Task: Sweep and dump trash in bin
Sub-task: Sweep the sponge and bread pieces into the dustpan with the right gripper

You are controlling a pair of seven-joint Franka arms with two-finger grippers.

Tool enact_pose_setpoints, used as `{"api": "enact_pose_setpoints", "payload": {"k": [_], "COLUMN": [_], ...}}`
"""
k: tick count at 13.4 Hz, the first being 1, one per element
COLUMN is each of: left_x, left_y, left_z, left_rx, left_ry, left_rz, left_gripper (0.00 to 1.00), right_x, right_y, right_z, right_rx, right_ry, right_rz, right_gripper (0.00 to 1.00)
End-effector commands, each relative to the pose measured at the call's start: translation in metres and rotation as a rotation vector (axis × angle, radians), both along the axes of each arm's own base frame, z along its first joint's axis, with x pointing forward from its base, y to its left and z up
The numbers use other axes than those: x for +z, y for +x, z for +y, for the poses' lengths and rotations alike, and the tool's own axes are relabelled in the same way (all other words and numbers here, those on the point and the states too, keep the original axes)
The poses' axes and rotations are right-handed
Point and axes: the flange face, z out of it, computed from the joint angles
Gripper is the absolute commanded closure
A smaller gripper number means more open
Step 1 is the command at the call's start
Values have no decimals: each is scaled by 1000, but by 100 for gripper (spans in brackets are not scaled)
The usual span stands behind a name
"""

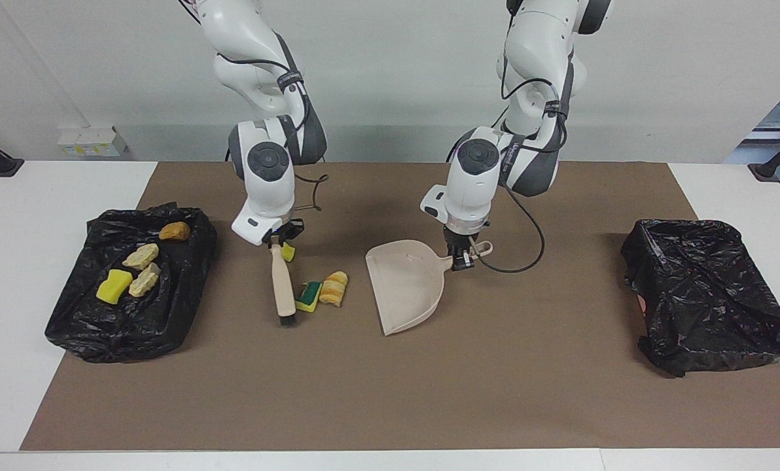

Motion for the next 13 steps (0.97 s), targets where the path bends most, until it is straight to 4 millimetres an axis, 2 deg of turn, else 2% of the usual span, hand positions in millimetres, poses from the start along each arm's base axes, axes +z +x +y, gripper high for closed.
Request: {"api": "enact_pose_setpoints", "payload": {"k": [1, 2, 5, 6, 7, 10, 13], "left_x": [-3, -4, -5, -5, -6, -5, -8], "left_y": [-23, -27, -30, -31, -31, -31, -34], "left_z": [11, 14, 13, 13, 13, 15, 16], "left_rx": [-22, -22, -27, -27, -27, -27, -29], "left_ry": [22, 26, 28, 29, 30, 29, 32], "left_rz": [1, 8, 10, 11, 13, 11, 15], "left_gripper": [100, 100, 100, 100, 100, 100, 100], "right_x": [-3, -1, 9, 14, 21, 40, 66], "right_y": [1, -2, -11, -14, -12, -12, -7], "right_z": [31, 40, 88, 99, 101, 79, 34], "right_rx": [-53, -61, -104, -137, -151, -166, -226], "right_ry": [40, 67, 235, 291, 315, 291, 250], "right_rz": [4, 11, 35, 54, 63, 94, 104], "right_gripper": [100, 100, 100, 100, 100, 100, 100]}}
